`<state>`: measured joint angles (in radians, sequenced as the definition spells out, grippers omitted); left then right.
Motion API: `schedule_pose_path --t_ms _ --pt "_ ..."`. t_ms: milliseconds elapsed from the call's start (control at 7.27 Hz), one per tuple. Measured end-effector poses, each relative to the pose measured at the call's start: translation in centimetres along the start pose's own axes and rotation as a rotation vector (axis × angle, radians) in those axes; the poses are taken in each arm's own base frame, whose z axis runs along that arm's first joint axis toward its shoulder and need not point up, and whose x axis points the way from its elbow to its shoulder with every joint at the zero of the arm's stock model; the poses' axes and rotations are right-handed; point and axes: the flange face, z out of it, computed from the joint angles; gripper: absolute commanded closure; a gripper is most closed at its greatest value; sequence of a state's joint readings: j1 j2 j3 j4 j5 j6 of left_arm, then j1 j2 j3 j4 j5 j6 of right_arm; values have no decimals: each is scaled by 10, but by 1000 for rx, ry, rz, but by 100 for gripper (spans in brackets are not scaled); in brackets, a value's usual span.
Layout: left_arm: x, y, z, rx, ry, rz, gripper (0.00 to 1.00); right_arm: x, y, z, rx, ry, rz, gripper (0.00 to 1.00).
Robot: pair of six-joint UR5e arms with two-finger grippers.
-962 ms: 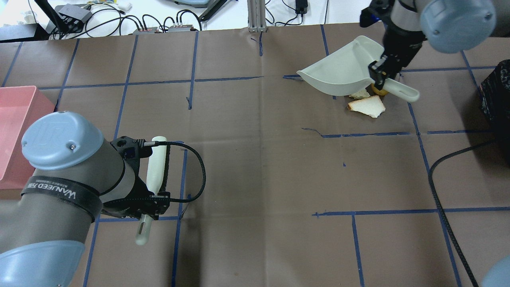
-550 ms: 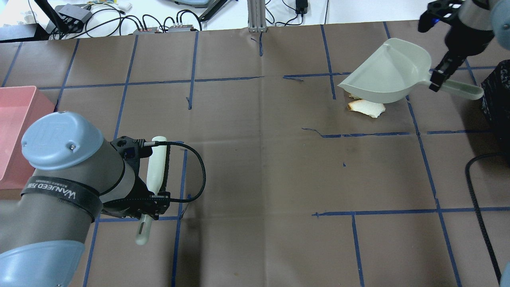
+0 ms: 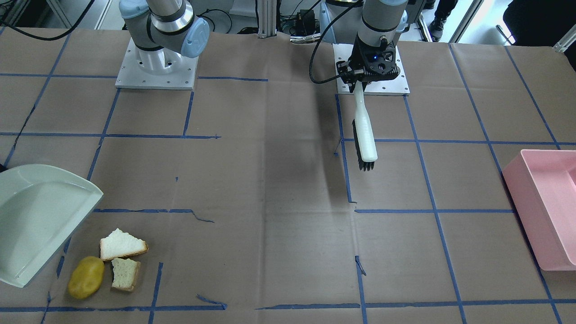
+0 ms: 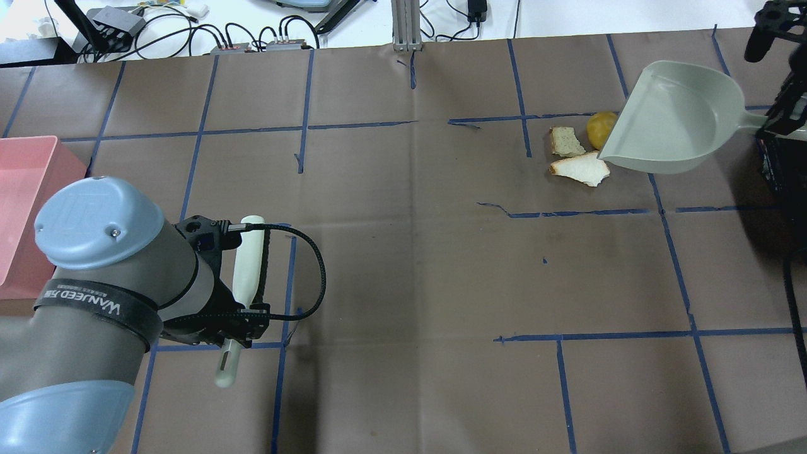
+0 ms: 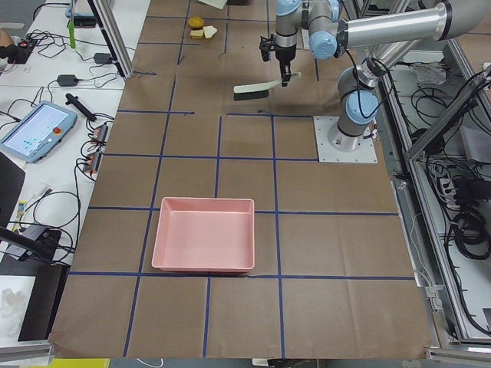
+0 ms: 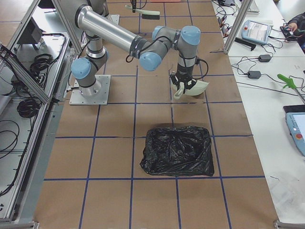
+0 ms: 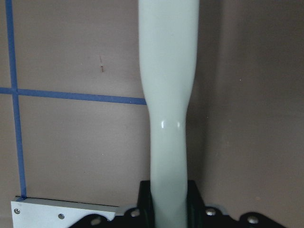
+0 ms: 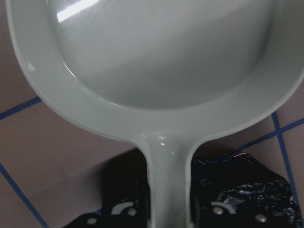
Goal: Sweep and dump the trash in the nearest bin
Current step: 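Lift the dustpan with the right gripper and carry it past the trash, then carry the brush with the left gripper toward the trash pile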
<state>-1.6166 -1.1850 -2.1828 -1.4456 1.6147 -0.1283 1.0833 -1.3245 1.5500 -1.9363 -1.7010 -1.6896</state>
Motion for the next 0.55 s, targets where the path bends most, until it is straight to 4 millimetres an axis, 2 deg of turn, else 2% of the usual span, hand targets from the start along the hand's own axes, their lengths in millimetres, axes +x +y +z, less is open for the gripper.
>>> schedule_pose_path --t_ms 275,550 --pt "1 -4 4 -12 2 -7 92 20 19 32 -16 41 -143 100" --pt "7 -7 7 -22 51 -10 92 26 31 68 -12 28 -250 100"
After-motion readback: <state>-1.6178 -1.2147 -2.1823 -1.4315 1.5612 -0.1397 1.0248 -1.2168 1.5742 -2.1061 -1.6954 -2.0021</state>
